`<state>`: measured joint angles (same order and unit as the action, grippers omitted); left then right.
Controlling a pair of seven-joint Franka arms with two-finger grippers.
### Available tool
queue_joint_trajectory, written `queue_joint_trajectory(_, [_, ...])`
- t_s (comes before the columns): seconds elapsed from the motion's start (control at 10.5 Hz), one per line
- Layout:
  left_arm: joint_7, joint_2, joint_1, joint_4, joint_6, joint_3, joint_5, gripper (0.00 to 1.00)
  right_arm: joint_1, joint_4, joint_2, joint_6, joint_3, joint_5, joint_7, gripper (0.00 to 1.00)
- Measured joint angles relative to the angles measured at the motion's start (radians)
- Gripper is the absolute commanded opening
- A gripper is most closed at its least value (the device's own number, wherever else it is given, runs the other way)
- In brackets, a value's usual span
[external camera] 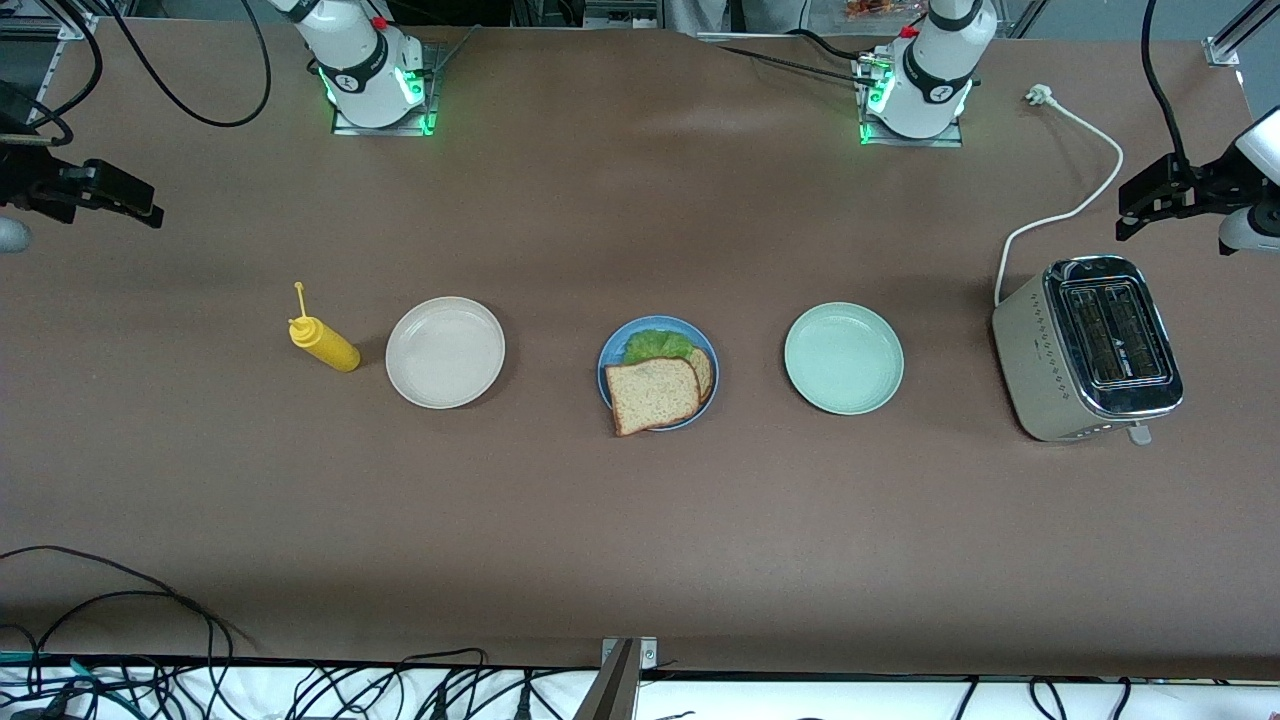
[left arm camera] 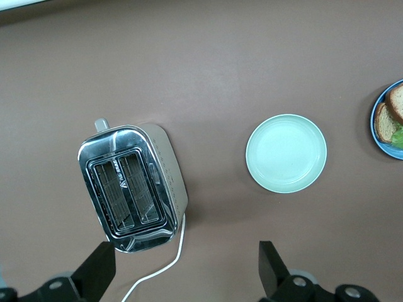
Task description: Make sandwich in blue plate with both arms
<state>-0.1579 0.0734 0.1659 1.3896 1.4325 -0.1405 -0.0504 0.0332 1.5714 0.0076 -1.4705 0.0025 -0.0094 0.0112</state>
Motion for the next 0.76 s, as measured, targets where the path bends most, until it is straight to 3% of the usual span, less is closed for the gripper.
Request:
queue_joint_trajectory(0.19, [0.000, 0.002, 0.001, 0.000, 0.000, 0.003, 0.000, 1.00, -0.042, 0.015, 0.001, -0.012, -0.057, 0.000, 0.001, 1.00])
queue_joint_trajectory(0.76, [0.001, 0.008, -0.001, 0.000, 0.043, 0.001, 0.000, 1.00, -0.056, 0.021, 0.001, -0.031, -0.068, 0.000, 0.001, 1.00])
